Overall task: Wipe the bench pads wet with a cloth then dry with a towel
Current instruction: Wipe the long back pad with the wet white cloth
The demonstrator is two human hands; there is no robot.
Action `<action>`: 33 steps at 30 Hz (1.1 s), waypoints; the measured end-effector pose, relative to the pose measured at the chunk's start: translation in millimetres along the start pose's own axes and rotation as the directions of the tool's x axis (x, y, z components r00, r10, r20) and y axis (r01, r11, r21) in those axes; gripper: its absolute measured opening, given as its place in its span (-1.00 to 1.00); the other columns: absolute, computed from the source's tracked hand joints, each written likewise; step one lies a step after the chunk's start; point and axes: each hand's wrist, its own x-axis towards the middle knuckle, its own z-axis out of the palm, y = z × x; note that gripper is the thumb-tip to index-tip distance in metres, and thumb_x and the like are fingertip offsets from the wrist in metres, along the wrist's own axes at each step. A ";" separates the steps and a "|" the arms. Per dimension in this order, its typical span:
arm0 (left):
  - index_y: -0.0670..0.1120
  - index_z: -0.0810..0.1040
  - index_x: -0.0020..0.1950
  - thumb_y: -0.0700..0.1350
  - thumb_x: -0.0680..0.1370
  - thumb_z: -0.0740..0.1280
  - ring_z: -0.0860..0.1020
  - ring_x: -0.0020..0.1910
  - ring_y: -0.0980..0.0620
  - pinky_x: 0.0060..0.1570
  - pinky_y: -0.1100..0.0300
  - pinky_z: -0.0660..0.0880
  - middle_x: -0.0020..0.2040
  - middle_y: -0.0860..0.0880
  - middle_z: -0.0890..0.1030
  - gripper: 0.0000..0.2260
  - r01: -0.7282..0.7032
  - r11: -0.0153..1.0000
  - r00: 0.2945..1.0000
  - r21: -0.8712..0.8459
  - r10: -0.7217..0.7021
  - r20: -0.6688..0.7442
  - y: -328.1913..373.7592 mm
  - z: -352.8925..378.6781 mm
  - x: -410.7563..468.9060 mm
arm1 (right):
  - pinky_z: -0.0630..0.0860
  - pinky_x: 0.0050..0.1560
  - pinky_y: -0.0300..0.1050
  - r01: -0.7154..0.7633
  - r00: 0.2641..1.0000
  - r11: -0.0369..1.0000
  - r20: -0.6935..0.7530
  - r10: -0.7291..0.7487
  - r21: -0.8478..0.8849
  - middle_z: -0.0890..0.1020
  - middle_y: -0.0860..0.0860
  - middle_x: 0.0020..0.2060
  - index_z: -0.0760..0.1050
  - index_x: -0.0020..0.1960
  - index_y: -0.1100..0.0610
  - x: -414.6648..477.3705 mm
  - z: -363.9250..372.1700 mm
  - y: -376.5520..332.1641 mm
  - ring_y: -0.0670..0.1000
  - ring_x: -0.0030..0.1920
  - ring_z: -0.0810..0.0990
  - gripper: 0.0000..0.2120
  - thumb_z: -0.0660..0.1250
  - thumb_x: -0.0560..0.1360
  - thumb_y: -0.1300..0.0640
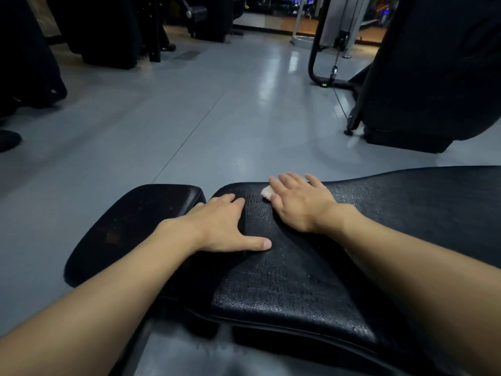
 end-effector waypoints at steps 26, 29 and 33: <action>0.05 0.10 0.59 0.62 0.31 0.14 0.00 0.60 -0.11 0.41 -0.36 0.14 0.62 -0.05 0.07 0.01 -0.147 0.989 0.986 -0.010 0.146 -0.081 110.9 -6.9 34.9 | -0.18 0.55 0.21 -0.343 0.939 0.938 0.002 0.344 -0.041 0.20 0.01 0.57 0.17 0.56 -0.01 -55.2 -23.2 157.7 0.04 0.60 0.01 -0.47 -0.18 0.66 -0.15; 0.03 0.16 0.58 0.55 0.38 0.19 0.01 0.59 -0.01 0.45 -0.27 0.12 0.62 -0.03 0.07 -0.08 -0.257 0.966 0.961 -0.014 0.254 -0.113 139.6 -14.3 35.6 | -0.17 0.55 0.22 -0.360 0.933 0.932 0.003 0.360 -0.052 0.16 0.04 0.58 0.10 0.58 0.03 -55.3 -20.4 157.5 0.06 0.61 -0.04 -0.47 -0.17 0.66 -0.09; 0.03 0.20 0.57 0.51 0.41 0.21 0.07 0.57 -0.01 0.44 -0.28 0.12 0.60 -0.01 0.14 -0.13 -0.344 0.939 0.933 -0.019 0.340 -0.116 183.1 -20.7 48.0 | -0.20 0.56 0.16 -0.355 0.935 0.934 0.010 0.356 -0.027 0.05 -0.01 0.62 -0.01 0.63 -0.03 -73.1 -25.6 178.2 0.00 0.61 -0.11 -0.47 -0.16 0.67 -0.08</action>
